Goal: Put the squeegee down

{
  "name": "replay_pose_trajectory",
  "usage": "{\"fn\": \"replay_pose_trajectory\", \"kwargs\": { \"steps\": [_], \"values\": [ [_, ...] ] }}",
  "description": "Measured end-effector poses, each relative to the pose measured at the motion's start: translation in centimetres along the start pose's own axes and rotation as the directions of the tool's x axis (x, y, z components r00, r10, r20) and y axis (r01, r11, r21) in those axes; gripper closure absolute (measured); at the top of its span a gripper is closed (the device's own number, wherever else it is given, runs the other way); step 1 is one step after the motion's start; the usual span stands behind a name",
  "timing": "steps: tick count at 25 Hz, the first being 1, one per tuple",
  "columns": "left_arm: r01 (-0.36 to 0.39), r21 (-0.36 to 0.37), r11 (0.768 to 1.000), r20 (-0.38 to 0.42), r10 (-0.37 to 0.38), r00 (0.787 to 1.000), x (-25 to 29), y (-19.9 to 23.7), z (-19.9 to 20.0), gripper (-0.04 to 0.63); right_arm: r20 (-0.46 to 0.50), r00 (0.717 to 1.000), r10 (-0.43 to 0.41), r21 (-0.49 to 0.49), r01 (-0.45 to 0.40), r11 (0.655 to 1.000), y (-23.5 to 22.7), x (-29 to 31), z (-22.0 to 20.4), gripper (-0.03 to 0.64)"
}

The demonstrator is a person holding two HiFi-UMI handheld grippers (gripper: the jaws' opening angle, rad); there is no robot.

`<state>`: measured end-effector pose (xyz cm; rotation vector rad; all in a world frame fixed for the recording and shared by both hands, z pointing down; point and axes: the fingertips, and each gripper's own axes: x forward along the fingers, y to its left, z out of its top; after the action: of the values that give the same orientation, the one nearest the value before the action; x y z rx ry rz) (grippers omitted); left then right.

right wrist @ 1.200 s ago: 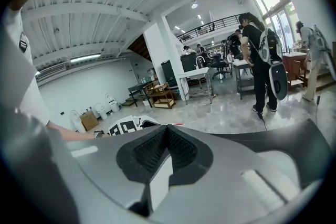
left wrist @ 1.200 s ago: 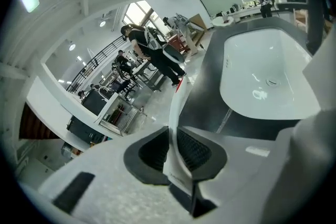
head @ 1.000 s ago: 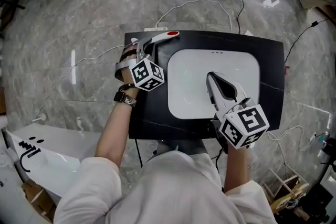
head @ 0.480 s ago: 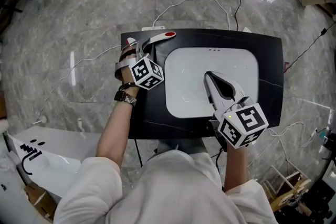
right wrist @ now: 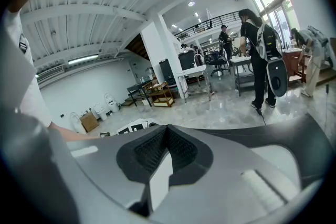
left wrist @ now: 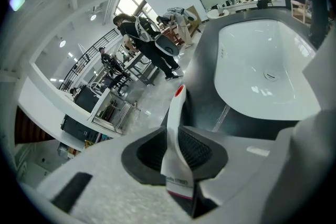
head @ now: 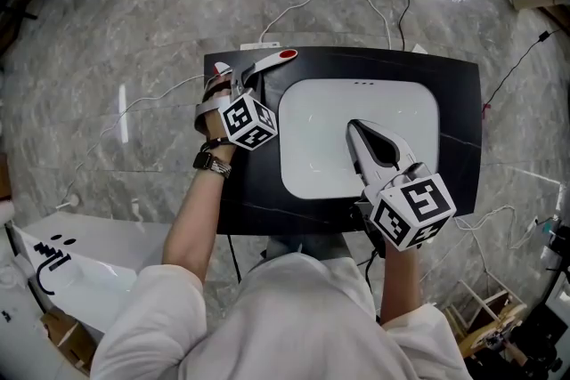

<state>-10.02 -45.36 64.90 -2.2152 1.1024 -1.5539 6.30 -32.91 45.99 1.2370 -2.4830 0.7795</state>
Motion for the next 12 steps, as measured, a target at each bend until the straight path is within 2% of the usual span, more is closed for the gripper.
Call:
{"fn": "replay_pose_trajectory", "kwargs": {
  "steps": [5,12],
  "values": [
    [0.064,-0.087,0.994,0.026,-0.062,0.998,0.35,-0.6,-0.25,0.505,-0.007,1.0,0.003,0.002,-0.003,1.0,-0.12,0.34,-0.1,0.611],
    [0.115,-0.131,0.985,0.041,-0.11,0.993,0.15,-0.98,-0.16,0.486,-0.008,1.0,0.013,-0.002,-0.013,1.0,0.09,0.09,-0.25,0.611]
  ]
}}
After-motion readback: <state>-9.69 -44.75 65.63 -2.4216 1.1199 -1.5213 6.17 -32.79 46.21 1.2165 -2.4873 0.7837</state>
